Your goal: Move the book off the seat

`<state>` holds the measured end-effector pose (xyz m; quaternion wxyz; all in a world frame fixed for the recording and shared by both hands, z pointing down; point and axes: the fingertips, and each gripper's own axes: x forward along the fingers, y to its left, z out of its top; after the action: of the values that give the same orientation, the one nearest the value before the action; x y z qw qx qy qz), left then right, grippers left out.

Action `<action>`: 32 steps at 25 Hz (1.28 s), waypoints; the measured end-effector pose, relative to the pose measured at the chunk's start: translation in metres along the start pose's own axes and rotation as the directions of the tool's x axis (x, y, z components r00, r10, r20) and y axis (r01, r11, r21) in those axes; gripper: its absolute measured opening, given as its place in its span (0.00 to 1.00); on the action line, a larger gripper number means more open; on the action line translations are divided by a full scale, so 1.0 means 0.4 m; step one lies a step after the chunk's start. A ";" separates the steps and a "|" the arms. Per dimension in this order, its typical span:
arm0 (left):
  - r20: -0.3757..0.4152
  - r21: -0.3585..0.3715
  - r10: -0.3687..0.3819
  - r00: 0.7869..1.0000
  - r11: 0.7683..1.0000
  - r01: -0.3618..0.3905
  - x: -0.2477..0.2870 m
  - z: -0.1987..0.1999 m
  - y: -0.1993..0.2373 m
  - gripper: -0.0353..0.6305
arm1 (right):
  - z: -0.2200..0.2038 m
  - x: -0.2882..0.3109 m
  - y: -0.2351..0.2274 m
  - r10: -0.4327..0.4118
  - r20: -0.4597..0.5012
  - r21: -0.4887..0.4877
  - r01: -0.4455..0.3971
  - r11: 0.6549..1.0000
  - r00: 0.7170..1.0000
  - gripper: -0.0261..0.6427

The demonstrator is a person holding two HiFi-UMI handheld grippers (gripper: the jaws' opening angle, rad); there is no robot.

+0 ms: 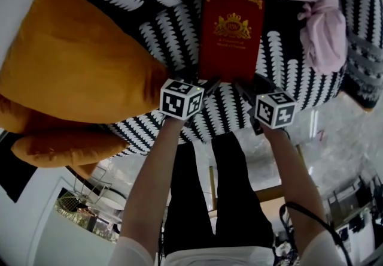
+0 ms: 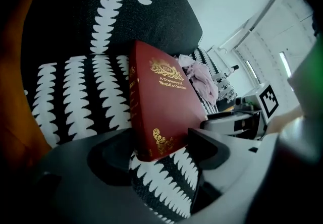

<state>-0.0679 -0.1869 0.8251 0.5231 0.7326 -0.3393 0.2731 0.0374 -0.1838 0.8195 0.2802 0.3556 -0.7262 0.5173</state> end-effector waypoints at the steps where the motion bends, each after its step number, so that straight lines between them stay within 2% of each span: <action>1: 0.008 0.004 0.005 1.000 1.000 -0.005 0.001 -0.003 -0.001 0.56 | -0.004 0.000 -0.002 0.002 0.003 -0.001 -0.002 1.000 1.000 0.44; 7: 0.020 0.025 0.015 1.000 1.000 -0.015 -0.028 -0.004 -0.022 0.55 | -0.014 -0.023 0.019 0.015 0.019 0.021 -0.015 1.000 1.000 0.43; 22: 0.049 0.149 -0.003 0.999 0.989 -0.004 -0.198 0.022 -0.119 0.55 | 0.000 -0.164 0.163 -0.021 0.134 -0.008 0.022 1.000 0.991 0.43; 32: 0.067 0.194 -0.025 0.997 0.981 0.011 -0.397 0.044 -0.216 0.55 | 0.015 -0.312 0.328 -0.045 0.217 0.008 0.044 0.999 0.975 0.43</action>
<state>-0.0982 -0.1509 0.6497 0.4398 0.7920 -0.3226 0.2744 0.0052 -0.1334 0.6484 0.2100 0.4266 -0.7435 0.4703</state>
